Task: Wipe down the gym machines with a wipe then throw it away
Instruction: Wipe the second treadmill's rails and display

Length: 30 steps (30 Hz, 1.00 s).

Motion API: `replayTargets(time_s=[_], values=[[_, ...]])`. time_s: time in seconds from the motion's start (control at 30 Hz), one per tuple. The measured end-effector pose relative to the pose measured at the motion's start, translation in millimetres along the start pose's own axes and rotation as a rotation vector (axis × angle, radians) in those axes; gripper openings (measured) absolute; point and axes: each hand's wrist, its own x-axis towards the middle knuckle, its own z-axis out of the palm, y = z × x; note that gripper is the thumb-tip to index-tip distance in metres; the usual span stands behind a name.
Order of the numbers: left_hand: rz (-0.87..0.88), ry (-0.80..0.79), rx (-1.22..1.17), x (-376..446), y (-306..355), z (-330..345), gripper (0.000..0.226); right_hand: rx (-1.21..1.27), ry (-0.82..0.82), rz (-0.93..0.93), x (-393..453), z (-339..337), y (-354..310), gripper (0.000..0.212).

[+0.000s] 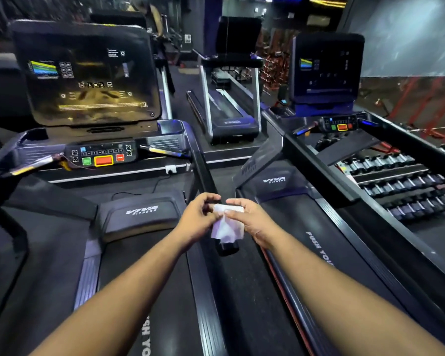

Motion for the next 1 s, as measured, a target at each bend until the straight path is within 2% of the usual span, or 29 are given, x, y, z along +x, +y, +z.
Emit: replayTargets(time_s=[0.17,0.23,0.4,0.57,0.63,0.67,0.77,0.9,1.0], values=[[0.13,0.141,0.098,18.6,-19.7,24.3,0.037,-0.058,-0.097,-0.133,37.7,-26.9,22.3,0.016],[0.198,0.224,0.133,19.8,-30.9,41.1,0.035,-0.032,-0.16,-0.228,50.3,-41.0,39.2,0.012],[0.247,0.382,0.178,-5.3,-19.5,88.3,0.036,0.111,-0.241,-0.329,36.4,-71.3,49.2,0.024],[0.224,0.429,0.238,-43.5,33.1,112.5,0.034,0.324,-0.366,-0.236,2.3,-83.8,29.1,0.054],[0.223,0.451,0.237,-56.3,48.8,110.0,0.032,0.354,-0.437,-0.22,-5.4,-83.5,24.0,0.052],[0.212,0.464,0.244,-60.3,53.2,108.6,0.031,0.351,-0.467,-0.219,-10.7,-83.4,21.6,0.044],[0.155,0.496,0.256,-57.7,45.4,110.4,0.029,0.309,-0.436,-0.231,-11.9,-83.1,25.6,0.015],[0.095,0.56,0.26,-27.2,8.3,117.2,0.027,0.27,-0.31,-0.21,12.0,-85.2,40.4,0.01],[0.07,0.587,0.296,-11.2,-12.3,114.3,0.03,0.292,-0.304,-0.198,28.5,-84.2,57.4,0.009]])
